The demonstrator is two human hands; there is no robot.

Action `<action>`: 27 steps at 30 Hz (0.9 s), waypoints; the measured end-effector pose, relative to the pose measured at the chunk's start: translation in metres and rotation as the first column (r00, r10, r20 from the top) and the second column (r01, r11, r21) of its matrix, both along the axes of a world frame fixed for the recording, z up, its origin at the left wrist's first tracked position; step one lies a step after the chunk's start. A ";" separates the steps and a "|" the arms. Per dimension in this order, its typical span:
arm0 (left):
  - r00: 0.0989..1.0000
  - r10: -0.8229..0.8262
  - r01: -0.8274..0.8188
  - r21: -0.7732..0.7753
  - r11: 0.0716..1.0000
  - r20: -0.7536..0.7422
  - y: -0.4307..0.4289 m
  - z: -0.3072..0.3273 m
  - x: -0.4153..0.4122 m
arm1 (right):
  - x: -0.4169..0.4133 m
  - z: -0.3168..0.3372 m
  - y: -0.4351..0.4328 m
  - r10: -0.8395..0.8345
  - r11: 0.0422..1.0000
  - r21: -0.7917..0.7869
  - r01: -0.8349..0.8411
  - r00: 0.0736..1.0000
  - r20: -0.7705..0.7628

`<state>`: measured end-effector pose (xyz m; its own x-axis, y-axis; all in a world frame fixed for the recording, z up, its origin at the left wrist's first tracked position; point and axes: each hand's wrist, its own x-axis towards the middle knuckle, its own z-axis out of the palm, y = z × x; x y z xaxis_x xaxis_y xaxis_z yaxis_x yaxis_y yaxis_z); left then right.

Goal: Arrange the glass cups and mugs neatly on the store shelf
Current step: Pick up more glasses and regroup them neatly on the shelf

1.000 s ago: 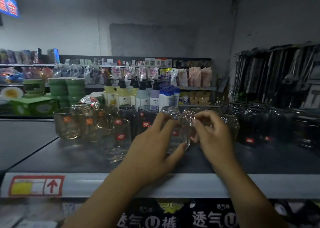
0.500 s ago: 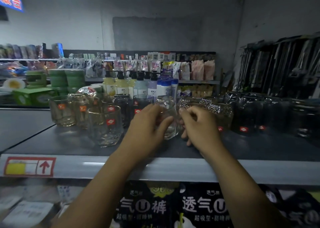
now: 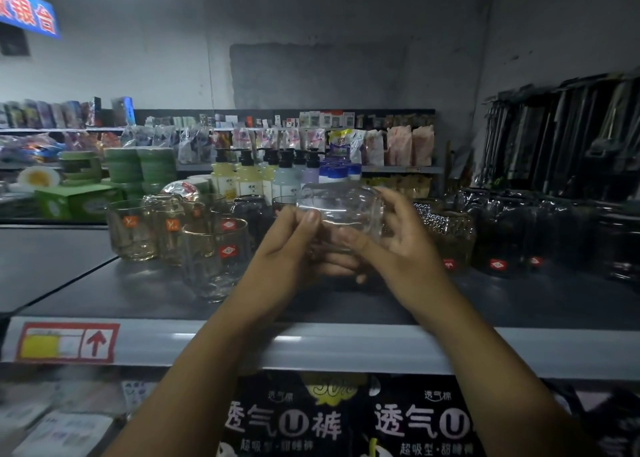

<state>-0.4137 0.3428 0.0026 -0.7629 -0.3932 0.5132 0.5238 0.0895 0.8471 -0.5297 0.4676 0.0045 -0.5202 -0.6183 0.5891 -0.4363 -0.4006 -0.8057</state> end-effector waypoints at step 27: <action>0.685 0.720 -0.542 -0.580 0.608 0.115 -0.012 -0.007 -0.014 | -0.045 0.084 -0.064 0.189 0.466 0.524 0.713 0.498 -0.846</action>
